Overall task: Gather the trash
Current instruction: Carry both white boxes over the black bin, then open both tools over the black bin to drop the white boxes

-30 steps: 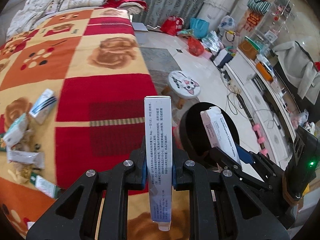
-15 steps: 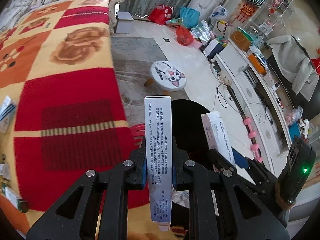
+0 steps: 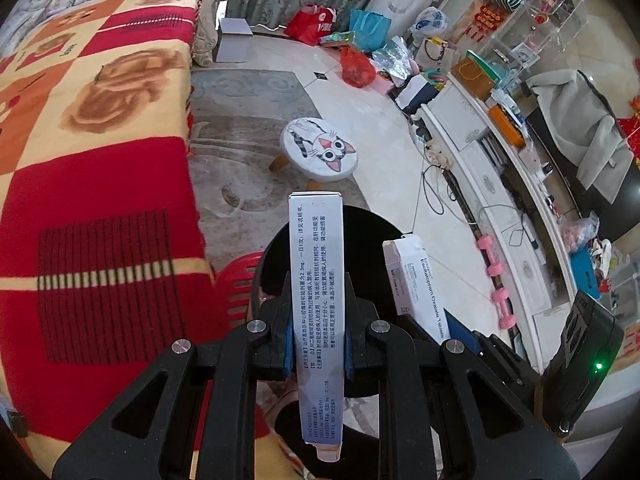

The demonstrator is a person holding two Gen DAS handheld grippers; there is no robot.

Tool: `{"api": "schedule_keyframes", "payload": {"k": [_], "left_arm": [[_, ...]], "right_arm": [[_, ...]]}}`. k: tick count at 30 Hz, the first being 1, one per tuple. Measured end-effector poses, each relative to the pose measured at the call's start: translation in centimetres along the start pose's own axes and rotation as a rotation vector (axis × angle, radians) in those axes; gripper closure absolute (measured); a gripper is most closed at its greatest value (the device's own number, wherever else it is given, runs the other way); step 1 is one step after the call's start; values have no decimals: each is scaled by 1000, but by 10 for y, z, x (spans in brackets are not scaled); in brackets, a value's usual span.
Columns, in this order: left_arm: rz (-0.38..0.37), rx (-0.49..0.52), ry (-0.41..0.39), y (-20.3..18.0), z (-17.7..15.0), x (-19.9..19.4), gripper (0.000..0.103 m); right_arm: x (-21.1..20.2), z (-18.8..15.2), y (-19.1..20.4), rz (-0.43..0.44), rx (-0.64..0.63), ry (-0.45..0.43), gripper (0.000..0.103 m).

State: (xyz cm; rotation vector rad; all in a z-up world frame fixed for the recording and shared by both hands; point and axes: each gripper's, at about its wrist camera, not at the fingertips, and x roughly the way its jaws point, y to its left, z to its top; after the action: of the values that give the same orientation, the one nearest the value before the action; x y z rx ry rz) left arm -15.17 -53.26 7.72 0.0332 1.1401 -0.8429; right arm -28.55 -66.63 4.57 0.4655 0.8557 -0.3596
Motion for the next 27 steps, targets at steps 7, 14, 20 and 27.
{"api": "schedule_keyframes", "payload": {"k": [7,14,20,27], "left_arm": [[-49,-16,-1,-4,3,5,71],[-26,-27,-37,3,-3,-11,46],[80,-2,-76,14,-9,-29,46],[169,5,-102,34,-24,-51,46]], "right_arm": [[-4,1,-5,-25,11,-34,53],[-4,-5,-5,-9,29,-16,53],[-6,-9,10,2,1,-8,53],[-10,-16,34,21,-31,7,52]]}}
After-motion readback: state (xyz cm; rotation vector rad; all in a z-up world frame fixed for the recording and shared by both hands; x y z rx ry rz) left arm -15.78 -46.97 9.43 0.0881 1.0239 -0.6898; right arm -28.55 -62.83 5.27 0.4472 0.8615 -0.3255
